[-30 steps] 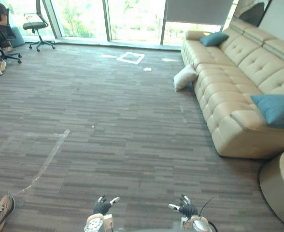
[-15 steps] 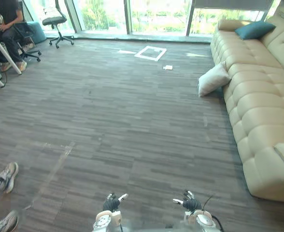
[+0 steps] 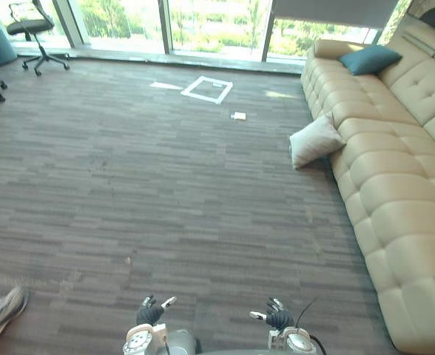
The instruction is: Pick up cushions and gather them together orderly.
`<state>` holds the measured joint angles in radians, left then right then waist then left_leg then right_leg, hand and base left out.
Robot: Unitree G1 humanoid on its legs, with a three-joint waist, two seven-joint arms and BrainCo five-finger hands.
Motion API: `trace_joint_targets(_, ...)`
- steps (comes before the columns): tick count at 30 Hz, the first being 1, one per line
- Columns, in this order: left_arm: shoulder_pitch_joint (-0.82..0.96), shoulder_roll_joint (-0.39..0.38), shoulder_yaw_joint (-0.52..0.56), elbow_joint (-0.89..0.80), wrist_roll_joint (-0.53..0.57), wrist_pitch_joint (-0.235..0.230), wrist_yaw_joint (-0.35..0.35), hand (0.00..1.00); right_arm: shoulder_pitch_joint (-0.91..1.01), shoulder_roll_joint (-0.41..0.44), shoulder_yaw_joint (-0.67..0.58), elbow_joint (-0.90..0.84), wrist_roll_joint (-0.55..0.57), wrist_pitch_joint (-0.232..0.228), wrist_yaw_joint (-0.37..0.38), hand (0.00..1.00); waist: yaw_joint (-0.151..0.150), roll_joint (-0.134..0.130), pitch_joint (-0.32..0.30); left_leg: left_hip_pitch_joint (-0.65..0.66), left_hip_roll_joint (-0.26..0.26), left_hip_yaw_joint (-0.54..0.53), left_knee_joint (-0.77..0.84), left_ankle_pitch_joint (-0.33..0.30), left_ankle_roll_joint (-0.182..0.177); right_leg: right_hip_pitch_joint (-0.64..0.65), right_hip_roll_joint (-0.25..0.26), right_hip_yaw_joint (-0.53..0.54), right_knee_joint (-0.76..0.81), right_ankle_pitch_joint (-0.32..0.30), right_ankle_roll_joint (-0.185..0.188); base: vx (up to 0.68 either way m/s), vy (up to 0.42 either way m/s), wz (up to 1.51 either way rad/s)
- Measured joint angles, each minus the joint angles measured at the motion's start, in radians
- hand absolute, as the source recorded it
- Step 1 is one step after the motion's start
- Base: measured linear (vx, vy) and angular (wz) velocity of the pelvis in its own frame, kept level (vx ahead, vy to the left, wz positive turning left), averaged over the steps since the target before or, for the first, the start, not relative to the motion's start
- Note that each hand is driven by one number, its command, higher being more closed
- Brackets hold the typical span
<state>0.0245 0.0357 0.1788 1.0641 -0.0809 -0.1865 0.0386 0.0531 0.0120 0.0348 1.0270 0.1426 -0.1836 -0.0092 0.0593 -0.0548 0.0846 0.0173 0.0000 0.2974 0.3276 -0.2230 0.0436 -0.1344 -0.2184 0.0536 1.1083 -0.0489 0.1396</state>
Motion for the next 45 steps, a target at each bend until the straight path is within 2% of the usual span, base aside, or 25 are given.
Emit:
trace_joint_targets(2,-0.004,-0.010,-0.019,0.019,0.000,0.003,-0.001,0.00,-0.001,-0.014,-0.001,-0.035,-0.016,-0.017,0.000,0.00,-0.005,0.023,0.012,0.156,0.005,-0.007,-0.129,-0.009,-0.007,-0.144,0.029,-0.116,-0.029,-0.105,-0.055,0.41,0.074,0.03)
trace_joint_targets(5,-0.024,-0.022,-0.022,0.037,0.001,0.006,-0.001,0.00,-0.015,-0.014,-0.024,-0.030,-0.016,-0.024,0.003,0.00,-0.018,0.020,0.016,0.257,0.015,-0.033,-0.211,-0.044,-0.020,-0.218,0.040,-0.242,-0.307,-0.135,-0.089,0.46,-0.029,0.31)
trace_joint_targets(6,-0.039,-0.028,-0.026,0.035,0.001,0.005,-0.002,0.00,-0.031,-0.013,-0.029,-0.027,-0.016,-0.025,0.005,0.00,-0.022,0.008,0.019,0.287,0.019,-0.032,-0.227,-0.086,-0.061,-0.213,0.050,-0.296,-0.611,-0.078,-0.096,0.40,-0.101,0.44)
trace_joint_targets(8,-0.034,-0.035,-0.030,0.035,0.002,0.005,-0.002,0.00,-0.035,-0.015,-0.028,-0.024,-0.016,-0.022,0.008,0.00,-0.022,-0.001,0.024,0.325,0.005,-0.036,-0.242,-0.117,-0.072,-0.221,0.058,-0.305,-0.763,-0.017,-0.125,0.59,-0.183,0.29)
trace_joint_targets(9,-0.016,-0.055,-0.011,0.035,0.007,0.006,-0.002,0.00,-0.036,-0.032,-0.017,-0.030,-0.022,-0.021,0.008,0.00,-0.034,0.023,0.014,0.369,0.022,-0.063,-0.239,-0.132,-0.065,-0.227,0.082,-0.288,-0.699,0.057,-0.173,0.78,-0.230,0.22)
trace_joint_targets(10,-0.016,-0.057,-0.008,0.036,0.010,0.006,-0.002,0.00,-0.038,-0.036,-0.013,-0.026,-0.024,-0.020,0.008,0.00,-0.036,0.028,0.010,0.370,0.029,-0.071,-0.223,-0.130,-0.064,-0.232,0.084,-0.290,-0.669,0.050,-0.176,0.67,-0.190,0.19)
trace_joint_targets(12,-0.009,-0.072,0.007,0.037,0.021,0.007,-0.005,0.00,-0.062,-0.050,-0.013,-0.005,-0.025,-0.004,0.008,0.00,-0.033,0.079,0.010,0.332,0.085,-0.110,-0.050,-0.118,-0.070,-0.208,0.114,-0.305,-0.603,-0.044,-0.197,0.65,-0.229,-0.06)
trace_joint_targets(13,-0.015,-0.082,0.049,0.031,0.021,0.006,-0.005,0.00,-0.063,-0.053,-0.011,-0.007,-0.025,-0.004,0.010,0.00,-0.034,0.099,0.016,0.200,0.125,-0.169,0.277,-0.021,-0.134,-0.157,0.140,-0.310,-0.596,-0.103,-0.200,0.78,-0.269,-0.22)
trace_joint_targets(15,-0.012,-0.089,0.074,0.026,0.019,0.005,-0.004,0.00,-0.068,-0.054,0.011,-0.006,-0.023,-0.002,0.009,0.00,-0.028,0.109,0.030,0.077,0.155,-0.213,0.538,0.178,-0.210,-0.090,0.169,-0.296,-0.633,-0.128,-0.208,0.58,-0.123,-0.34)
trace_joint_targets(16,-0.014,-0.087,0.080,0.023,0.017,0.004,-0.005,0.00,-0.072,-0.054,0.017,0.002,-0.023,0.001,0.009,0.00,-0.019,0.123,0.039,0.003,0.176,-0.212,0.692,0.173,-0.208,-0.027,0.198,-0.275,-0.674,-0.144,-0.217,0.63,-0.019,-0.66)
trace_joint_targets(17,-0.012,-0.076,0.080,0.004,0.017,0.003,-0.005,0.00,-0.075,-0.045,0.029,0.022,-0.022,0.008,0.007,0.00,-0.009,0.114,0.051,-0.086,0.189,-0.182,0.793,0.125,-0.155,0.076,0.212,-0.241,-0.736,-0.166,-0.224,0.62,0.004,-0.73)
trace_joint_targets(19,0.002,-0.058,0.076,-0.024,0.017,0.000,-0.004,0.00,-0.075,-0.038,0.048,0.035,-0.022,0.014,0.007,0.00,0.006,0.091,0.053,-0.161,0.189,-0.111,0.757,0.067,-0.125,0.179,0.207,-0.186,-0.815,-0.172,-0.221,0.54,0.038,-0.92)
trace_joint_targets(22,0.035,-0.050,0.081,-0.057,0.008,-0.007,0.000,0.00,-0.086,-0.028,0.050,0.032,-0.022,0.014,-0.001,0.00,0.028,0.081,0.048,-0.272,0.195,0.002,0.401,0.014,-0.092,0.297,0.177,-0.078,-0.920,-0.194,-0.181,0.62,0.177,-1.17)
trace_joint_targets(23,0.041,-0.049,0.080,-0.060,0.008,-0.007,0.002,0.00,-0.082,-0.032,0.053,0.034,-0.022,0.014,-0.006,0.00,0.032,0.082,0.045,-0.288,0.176,-0.001,0.115,0.058,-0.103,0.350,0.161,-0.052,-0.961,-0.221,-0.150,0.60,0.279,-0.60)
trace_joint_targets(25,0.050,-0.050,0.080,-0.060,-0.004,-0.009,0.004,0.00,-0.080,-0.040,0.056,0.040,-0.022,0.013,-0.010,0.00,0.038,0.089,0.034,-0.309,0.176,-0.036,0.012,0.156,-0.119,0.387,0.158,-0.028,-0.978,-0.262,-0.126,0.64,0.342,-0.49)
trace_joint_targets(27,0.056,-0.016,0.080,-0.060,0.000,-0.018,0.004,0.00,-0.064,-0.019,0.060,0.056,-0.022,0.014,-0.010,0.00,0.049,0.010,-0.026,-0.328,0.101,-0.016,0.062,0.151,-0.047,0.392,0.078,-0.010,-0.955,-0.272,-0.124,0.71,0.348,-0.27)
trace_joint_targets(29,0.045,-0.006,0.079,-0.042,0.000,-0.014,0.003,0.00,-0.059,-0.013,0.056,0.050,-0.022,0.012,-0.011,0.00,0.051,-0.002,-0.032,-0.293,0.067,0.005,0.073,0.107,-0.017,0.336,0.045,0.015,-0.794,-0.219,-0.076,0.62,0.295,-0.09)
trace_joint_targets(31,0.033,0.001,0.059,-0.019,0.001,-0.006,0.003,0.00,-0.034,-0.013,0.047,0.050,-0.023,0.012,-0.010,0.00,0.046,-0.005,-0.014,-0.169,0.016,0.014,0.034,0.060,0.002,0.218,0.023,0.062,-0.419,-0.098,0.040,0.68,0.332,0.02)
trace_joint_targets(32,0.020,-0.002,0.047,-0.008,0.001,-0.001,0.002,0.00,-0.032,-0.015,0.047,0.050,-0.023,0.012,-0.008,0.00,0.045,0.007,0.003,-0.094,0.000,0.014,0.014,0.034,0.005,0.145,0.028,0.066,-0.206,-0.061,0.050,0.60,0.251,-0.05)
trace_joint_targets(35,0.014,-0.014,-0.002,0.012,0.003,0.005,0.000,0.00,-0.025,-0.022,0.047,0.002,-0.024,0.003,-0.006,0.00,0.028,0.047,0.023,0.092,-0.007,0.011,-0.102,0.019,0.002,-0.025,0.050,-0.048,-0.042,-0.129,-0.035,0.42,0.146,-0.04)
trace_joint_targets(38,-0.013,-0.021,-0.028,0.013,0.020,0.005,-0.002,0.00,-0.036,-0.018,0.045,-0.015,-0.024,-0.009,-0.001,0.00,-0.004,0.040,0.033,0.220,-0.004,-0.010,-0.222,-0.002,-0.001,-0.147,0.052,-0.210,-0.263,-0.191,-0.085,0.41,0.034,0.30)
trace_joint_targets(40,-0.026,-0.025,-0.050,0.013,0.022,0.005,-0.004,0.00,-0.047,-0.015,0.044,-0.021,-0.024,-0.014,-0.001,0.00,-0.005,0.018,0.040,0.269,0.004,-0.007,-0.220,-0.065,-0.039,-0.187,0.058,-0.318,-0.612,-0.111,-0.117,0.44,-0.105,0.01)
trace_joint_targets(43,-0.025,-0.038,-0.047,0.012,0.023,0.006,-0.003,0.00,-0.048,-0.017,0.043,-0.026,-0.025,-0.014,-0.002,0.00,-0.013,0.016,0.036,0.314,0.007,-0.014,-0.220,-0.116,-0.064,-0.200,0.064,-0.363,-0.730,-0.034,-0.148,0.50,-0.136,0.05)
trace_joint_targets(44,-0.022,-0.047,-0.046,0.013,0.024,0.007,-0.004,0.00,-0.054,-0.022,0.044,-0.027,-0.025,-0.013,-0.002,0.00,-0.026,0.023,0.030,0.351,0.021,-0.040,-0.218,-0.128,-0.063,-0.193,0.072,-0.366,-0.686,0.030,-0.197,0.77,-0.209,0.24)
trace_joint_targets(45,-0.021,-0.053,-0.038,0.013,0.034,0.007,-0.005,0.00,-0.054,-0.025,0.043,-0.019,-0.025,-0.010,-0.002,0.00,-0.026,0.041,0.023,0.347,0.045,-0.062,-0.166,-0.126,-0.066,-0.188,0.084,-0.369,-0.643,-0.021,-0.217,0.66,-0.197,0.19)
